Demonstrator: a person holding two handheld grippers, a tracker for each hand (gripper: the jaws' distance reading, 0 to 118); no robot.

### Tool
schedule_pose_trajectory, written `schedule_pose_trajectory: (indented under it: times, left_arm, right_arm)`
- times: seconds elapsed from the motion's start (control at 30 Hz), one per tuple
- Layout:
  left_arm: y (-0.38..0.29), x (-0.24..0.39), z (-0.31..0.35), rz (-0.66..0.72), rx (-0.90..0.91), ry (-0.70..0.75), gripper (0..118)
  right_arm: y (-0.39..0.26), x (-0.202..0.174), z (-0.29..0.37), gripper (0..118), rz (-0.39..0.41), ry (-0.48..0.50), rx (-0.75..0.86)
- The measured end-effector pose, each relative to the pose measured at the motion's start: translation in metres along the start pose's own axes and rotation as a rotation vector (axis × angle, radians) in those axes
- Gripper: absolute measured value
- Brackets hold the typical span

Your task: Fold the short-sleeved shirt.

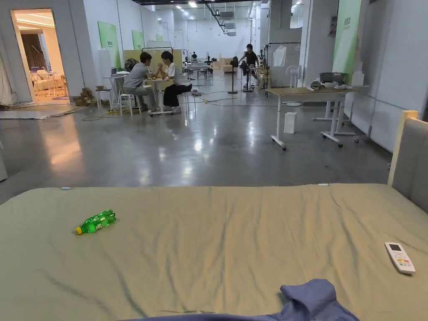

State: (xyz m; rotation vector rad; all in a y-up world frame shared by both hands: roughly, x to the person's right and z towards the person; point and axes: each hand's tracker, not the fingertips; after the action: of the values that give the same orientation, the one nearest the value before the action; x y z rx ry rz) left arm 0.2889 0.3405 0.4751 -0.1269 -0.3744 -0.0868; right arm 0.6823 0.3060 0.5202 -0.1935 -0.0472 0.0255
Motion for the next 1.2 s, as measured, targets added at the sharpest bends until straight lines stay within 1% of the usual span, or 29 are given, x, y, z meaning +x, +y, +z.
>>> schedule_pose_trajectory:
  times: [0.27, 0.37, 0.5, 0.6, 0.67, 0.7, 0.77, 0.83, 0.93, 0.97, 1.0, 1.03, 1.07, 1.1, 1.13, 1.2]
  left_arm:
    - [0.003, -0.009, 0.002, 0.013, -0.005, 0.055, 0]
    - [0.000, -0.014, -0.004, 0.042, -0.041, 0.073, 0]
    - [-0.006, -0.019, -0.015, 0.072, -0.049, 0.070, 0]
    - [-0.013, -0.029, -0.038, 0.074, -0.098, 0.089, 0]
    - [-0.017, -0.042, -0.054, 0.100, -0.149, 0.120, 0]
    - [-0.020, -0.051, -0.062, 0.118, -0.159, 0.124, 0]
    - [-0.029, -0.064, -0.078, 0.109, -0.140, 0.125, 0]
    - [-0.039, -0.076, -0.104, 0.096, -0.182, 0.118, 0]
    - [-0.065, -0.099, -0.155, 0.181, -0.295, 0.102, 0]
    - [-0.075, -0.107, -0.170, 0.183, -0.292, 0.121, 3]
    - [-0.084, -0.114, -0.190, 0.194, -0.343, 0.152, 14]
    - [-0.096, -0.125, -0.213, 0.220, -0.416, 0.153, 43]
    - [-0.103, -0.130, -0.228, 0.243, -0.479, 0.133, 68]
    - [-0.115, -0.139, -0.254, 0.270, -0.565, 0.110, 85]
    - [-0.128, -0.147, -0.278, 0.307, -0.665, 0.076, 91]
    - [-0.152, -0.157, -0.312, 0.345, -0.707, 0.094, 91]
  right_arm:
    - [0.001, 0.000, 0.001, 0, -0.007, 0.013, 0.005]
    - [0.002, -0.001, 0.000, 0, 0.003, 0.017, 0.011]
    - [0.001, -0.003, -0.006, 0, -0.006, 0.021, 0.007]
    - [-0.004, -0.003, -0.011, 0, -0.014, 0.018, -0.014]
    - [-0.009, -0.001, -0.014, 0, -0.027, 0.024, -0.045]
    - [-0.012, 0.000, -0.015, 0, -0.024, 0.021, -0.050]
    - [-0.019, 0.002, -0.018, 0, -0.021, 0.015, -0.061]
    - [-0.024, 0.003, -0.025, 0, -0.011, -0.001, -0.092]
    - [-0.031, 0.006, -0.039, 0, -0.030, 0.005, -0.141]
    - [-0.033, 0.007, -0.043, 0, -0.035, 0.007, -0.151]
    - [-0.035, 0.008, -0.046, 0, -0.034, 0.003, -0.152]
    - [-0.038, 0.009, -0.049, 0, -0.032, 0.002, -0.166]
    - [-0.041, 0.010, -0.051, 0, -0.032, 0.001, -0.169]
    - [-0.044, 0.012, -0.052, 0, -0.035, 0.000, -0.177]
    - [-0.049, 0.014, -0.055, 0, -0.051, 0.007, -0.203]
    - [-0.058, 0.017, -0.058, 0, -0.075, 0.011, -0.239]
